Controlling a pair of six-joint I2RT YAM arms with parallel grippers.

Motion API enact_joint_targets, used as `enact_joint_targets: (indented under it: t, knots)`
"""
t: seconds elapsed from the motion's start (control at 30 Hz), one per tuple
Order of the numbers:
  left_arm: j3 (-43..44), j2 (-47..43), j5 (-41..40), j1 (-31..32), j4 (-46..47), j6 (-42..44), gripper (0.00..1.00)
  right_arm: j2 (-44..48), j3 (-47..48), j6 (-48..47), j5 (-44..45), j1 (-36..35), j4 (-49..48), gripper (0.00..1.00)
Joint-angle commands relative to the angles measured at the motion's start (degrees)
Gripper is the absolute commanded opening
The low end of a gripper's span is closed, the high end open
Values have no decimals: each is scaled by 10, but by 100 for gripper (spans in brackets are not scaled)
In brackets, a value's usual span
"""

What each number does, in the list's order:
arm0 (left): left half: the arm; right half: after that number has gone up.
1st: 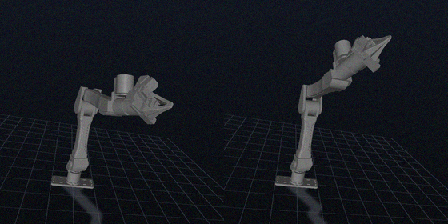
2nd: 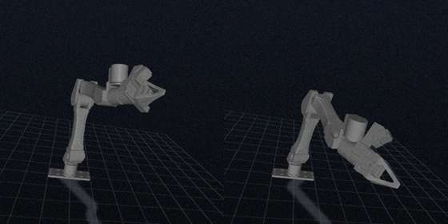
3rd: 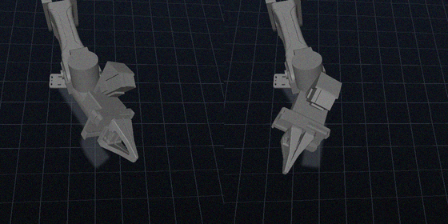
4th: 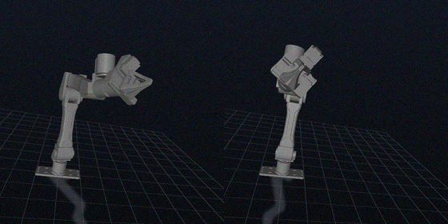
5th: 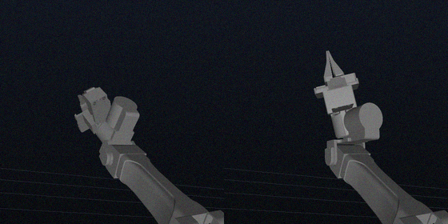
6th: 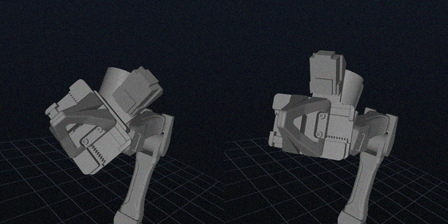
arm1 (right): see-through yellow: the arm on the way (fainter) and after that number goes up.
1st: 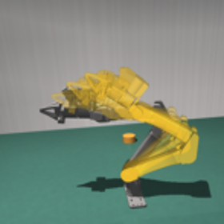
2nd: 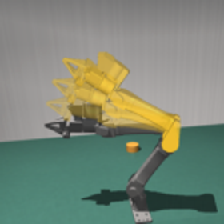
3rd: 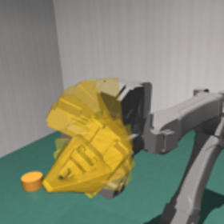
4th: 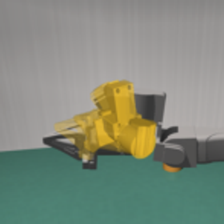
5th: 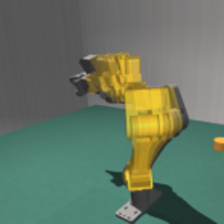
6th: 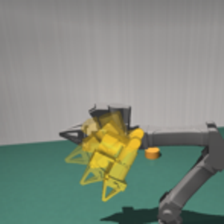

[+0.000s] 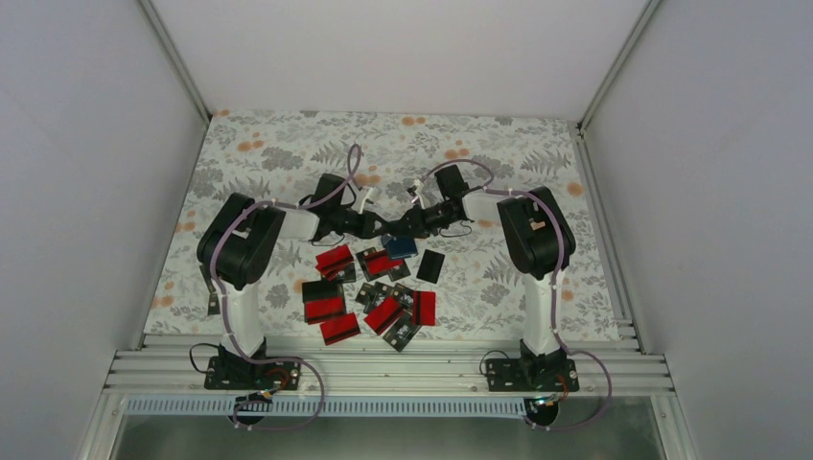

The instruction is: Put the credit cards into the card holder

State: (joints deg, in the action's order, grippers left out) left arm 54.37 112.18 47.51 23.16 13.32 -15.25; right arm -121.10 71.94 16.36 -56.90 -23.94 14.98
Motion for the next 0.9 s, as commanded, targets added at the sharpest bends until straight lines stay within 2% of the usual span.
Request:
enact_joint_targets:
  t: [0.0, 0.23, 0.5, 0.63, 0.77, 0.87]
  knots:
    - [17, 8, 37, 4, 28, 14, 3, 14, -8, -20, -38, -4, -19, 20]
    - [24, 13, 46, 4, 27, 13, 2, 12, -5, -24, -47, -4, -21, 19]
    - [25, 16, 50, 4, 27, 12, 2, 7, -7, -23, -50, -4, -23, 6]
    - [23, 11, 48, 5, 24, 12, 2, 7, -8, -22, -41, -4, -18, 4]
    - [22, 2, 29, 5, 13, 11, 4, 13, -11, -21, -28, -4, -13, 4]
    - [30, -2, -17, 6, -7, 3, 10, 18, -12, -21, -21, -3, -8, 4]
